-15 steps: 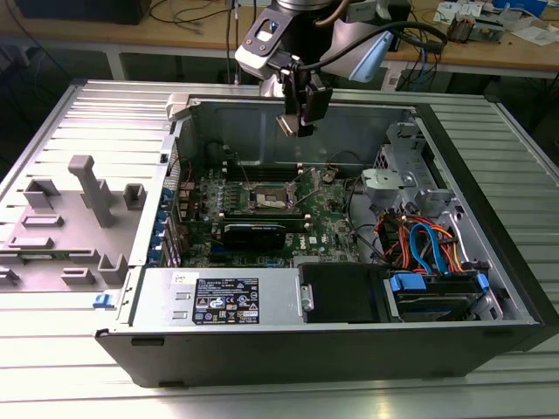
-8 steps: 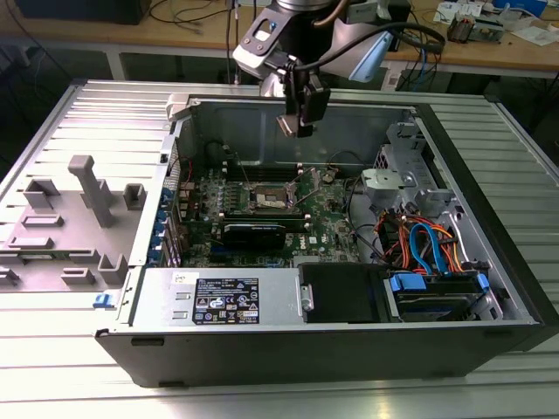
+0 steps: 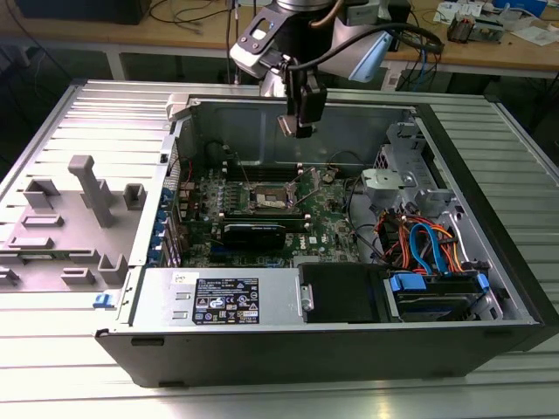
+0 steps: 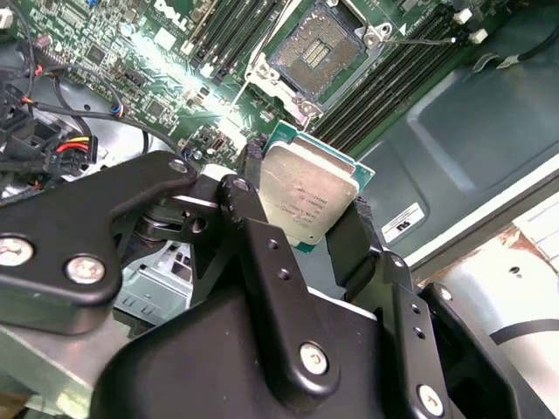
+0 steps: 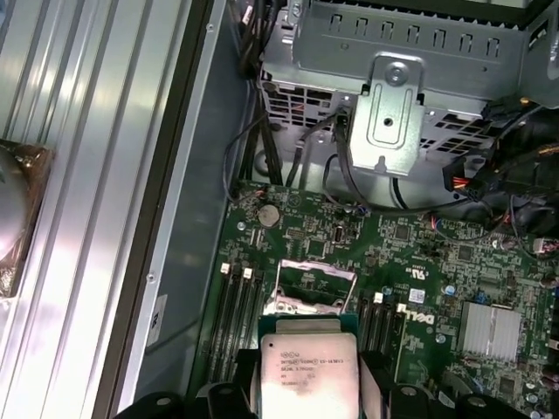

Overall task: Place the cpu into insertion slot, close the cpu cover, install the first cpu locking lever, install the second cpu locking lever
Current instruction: 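Place the cpu into insertion slot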

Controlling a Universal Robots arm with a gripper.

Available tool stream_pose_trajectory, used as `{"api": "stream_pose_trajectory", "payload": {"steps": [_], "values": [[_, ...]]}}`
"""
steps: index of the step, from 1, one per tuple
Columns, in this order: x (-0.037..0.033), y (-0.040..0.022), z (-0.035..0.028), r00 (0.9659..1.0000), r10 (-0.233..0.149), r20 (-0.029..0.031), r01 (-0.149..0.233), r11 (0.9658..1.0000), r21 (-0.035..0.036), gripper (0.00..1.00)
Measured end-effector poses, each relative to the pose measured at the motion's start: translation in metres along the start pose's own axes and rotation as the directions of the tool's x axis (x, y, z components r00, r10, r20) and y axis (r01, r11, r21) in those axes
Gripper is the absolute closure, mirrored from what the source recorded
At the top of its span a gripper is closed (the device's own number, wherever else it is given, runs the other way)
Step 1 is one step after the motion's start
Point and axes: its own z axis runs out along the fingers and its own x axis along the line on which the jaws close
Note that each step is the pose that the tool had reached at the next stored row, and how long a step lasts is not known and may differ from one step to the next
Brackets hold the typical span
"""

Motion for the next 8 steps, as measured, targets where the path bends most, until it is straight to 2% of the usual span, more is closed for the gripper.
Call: {"api": "stream_pose_trajectory", "payload": {"steps": [8], "values": [[0.0000,0.0000,0.0002,0.9987,0.050,0.0040,-0.050,0.9987,-0.0014,0.45]]}}
